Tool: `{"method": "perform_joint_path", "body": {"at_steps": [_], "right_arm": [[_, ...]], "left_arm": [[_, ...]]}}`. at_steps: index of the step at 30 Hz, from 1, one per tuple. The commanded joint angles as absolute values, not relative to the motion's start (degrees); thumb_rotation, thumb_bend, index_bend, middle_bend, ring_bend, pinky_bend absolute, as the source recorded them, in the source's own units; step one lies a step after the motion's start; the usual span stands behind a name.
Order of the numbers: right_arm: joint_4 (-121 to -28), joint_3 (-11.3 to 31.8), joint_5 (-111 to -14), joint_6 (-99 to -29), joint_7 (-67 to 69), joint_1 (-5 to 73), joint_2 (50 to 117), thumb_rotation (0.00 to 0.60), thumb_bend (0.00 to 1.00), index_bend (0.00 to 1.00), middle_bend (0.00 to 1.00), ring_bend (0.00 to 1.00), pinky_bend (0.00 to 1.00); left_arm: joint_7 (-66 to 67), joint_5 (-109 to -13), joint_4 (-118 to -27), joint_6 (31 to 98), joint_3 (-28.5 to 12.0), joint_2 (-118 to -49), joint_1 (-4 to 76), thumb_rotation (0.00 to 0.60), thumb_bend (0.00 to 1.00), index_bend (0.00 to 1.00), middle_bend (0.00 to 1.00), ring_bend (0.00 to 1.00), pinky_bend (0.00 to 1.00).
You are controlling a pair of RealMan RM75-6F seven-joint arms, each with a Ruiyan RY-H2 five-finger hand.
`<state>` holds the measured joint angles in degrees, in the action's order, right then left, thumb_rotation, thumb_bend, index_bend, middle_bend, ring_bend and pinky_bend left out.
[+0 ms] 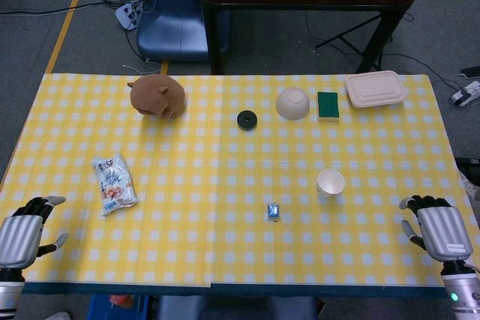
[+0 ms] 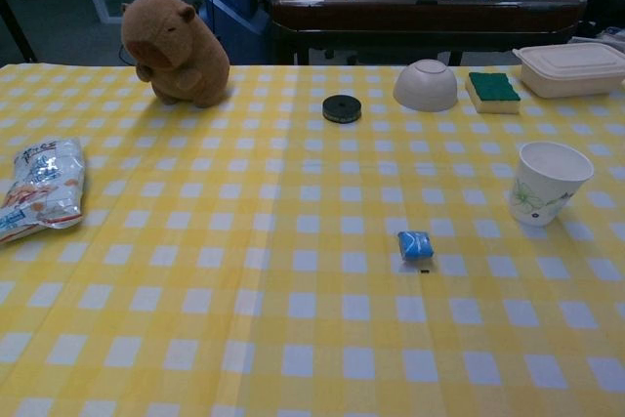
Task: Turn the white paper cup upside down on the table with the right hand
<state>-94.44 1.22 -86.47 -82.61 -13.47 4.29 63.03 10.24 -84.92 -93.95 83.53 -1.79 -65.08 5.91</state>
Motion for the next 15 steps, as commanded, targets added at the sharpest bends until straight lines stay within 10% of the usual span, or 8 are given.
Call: {"method": "perform_joint_path", "body": {"at_steps": [1,9,15], "right_arm": [[-94.43,1.34,-86.50,-82.79,-13.36,4.30,63.01,0.600,0.29,0.39,0.43,0.38,0.42],[-95.01,1.46,-88.06,-83.88,-13.50,4.40,63.04,0.600,0.27,0.33,0.49,0.53,0.72],[-99.43,2.39,-88.64,-81.74,-18.63,6.57,61.05,0.600,0.04,0.22,0.87,0.89,0.97]], "left_arm": [[10.23,-84.90,-93.94,83.55,-1.78,-65.07,5.90,0.600,0.19,0.32,0.29,0.24,0.39],[9.71,-87.35,-95.15,86.00,-1.14,-64.41,5.01,0.600,0.19,0.32,0.29,0.24,0.39],[8.57,-88.18,-95.59,86.89,-0.90,-63.64,4.54,0.600,0.19,0.33,0.29,0.24,0.39]]}}
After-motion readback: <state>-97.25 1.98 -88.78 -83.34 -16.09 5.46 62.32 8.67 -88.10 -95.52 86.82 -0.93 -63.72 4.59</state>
